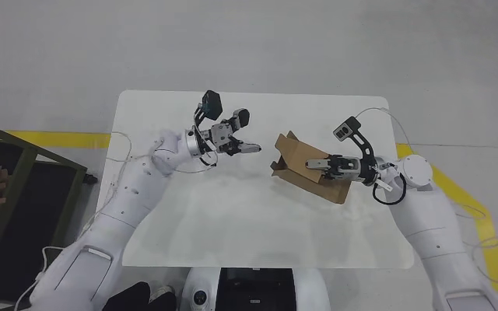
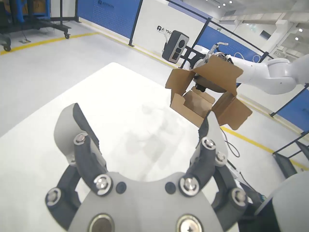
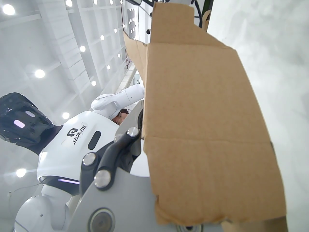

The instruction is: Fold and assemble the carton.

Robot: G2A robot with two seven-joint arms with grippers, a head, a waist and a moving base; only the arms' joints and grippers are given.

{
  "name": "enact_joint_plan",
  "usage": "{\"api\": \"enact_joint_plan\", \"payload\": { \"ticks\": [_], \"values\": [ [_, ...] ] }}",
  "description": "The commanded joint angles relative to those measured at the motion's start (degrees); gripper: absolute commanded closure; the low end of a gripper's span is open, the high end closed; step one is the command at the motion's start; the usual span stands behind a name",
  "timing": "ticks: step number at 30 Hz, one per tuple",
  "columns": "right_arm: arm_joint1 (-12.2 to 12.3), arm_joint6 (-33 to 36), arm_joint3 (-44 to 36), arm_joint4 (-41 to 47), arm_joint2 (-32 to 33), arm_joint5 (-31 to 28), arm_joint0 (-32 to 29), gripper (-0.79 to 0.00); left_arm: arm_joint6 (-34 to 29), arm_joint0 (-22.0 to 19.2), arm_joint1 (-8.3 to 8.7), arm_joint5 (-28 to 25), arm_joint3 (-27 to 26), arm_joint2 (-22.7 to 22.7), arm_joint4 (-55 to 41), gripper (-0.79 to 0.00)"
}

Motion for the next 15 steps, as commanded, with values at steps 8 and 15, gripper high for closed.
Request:
{"api": "enact_joint_plan", "payload": {
  "ticks": [8,15],
  "values": [
    [0.00,0.00,0.00,0.00,0.00,0.00,0.00,0.000,32.41,-3.41,2.88,0.00,3.81,6.53,27.71,-0.785],
    [0.00,0.00,0.00,0.00,0.00,0.00,0.00,0.000,40.03,-4.73,3.52,0.00,4.97,8.55,34.03,-0.785]
  ]
}}
